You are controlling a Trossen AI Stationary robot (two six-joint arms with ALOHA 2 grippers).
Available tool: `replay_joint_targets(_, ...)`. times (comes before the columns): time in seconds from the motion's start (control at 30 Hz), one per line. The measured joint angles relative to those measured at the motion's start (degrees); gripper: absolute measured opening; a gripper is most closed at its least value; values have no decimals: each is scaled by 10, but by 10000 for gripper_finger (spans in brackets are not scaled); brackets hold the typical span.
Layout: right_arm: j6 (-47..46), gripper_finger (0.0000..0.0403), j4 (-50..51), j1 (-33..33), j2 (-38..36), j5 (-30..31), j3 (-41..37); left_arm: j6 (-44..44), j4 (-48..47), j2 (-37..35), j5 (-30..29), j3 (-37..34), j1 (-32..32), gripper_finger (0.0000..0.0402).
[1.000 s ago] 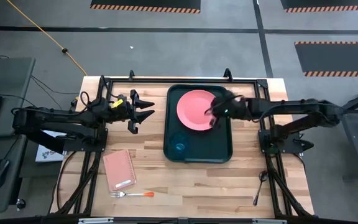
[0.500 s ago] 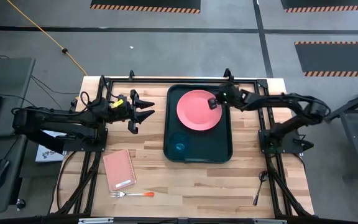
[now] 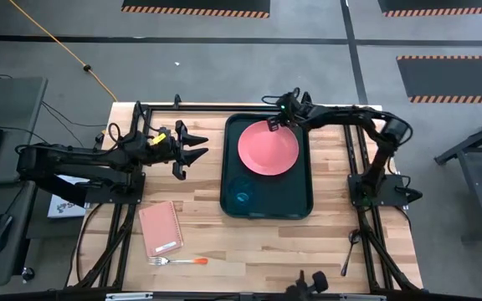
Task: Pick and place plate/cup/fork/spoon on tray
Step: Adjust the pink plate on the black table tray
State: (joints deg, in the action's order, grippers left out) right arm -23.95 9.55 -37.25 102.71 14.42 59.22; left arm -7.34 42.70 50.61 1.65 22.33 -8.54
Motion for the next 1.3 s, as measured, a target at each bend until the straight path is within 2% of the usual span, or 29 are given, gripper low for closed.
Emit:
replay_joint_targets(0.3, 9, 0, 47, -2, 70, -11, 85, 0, 0, 0, 0, 0, 0, 149)
replay_joint_targets(1.3, 50, 0, 84, 3, 79, -88, 90, 0, 0, 0, 1, 0, 0, 149)
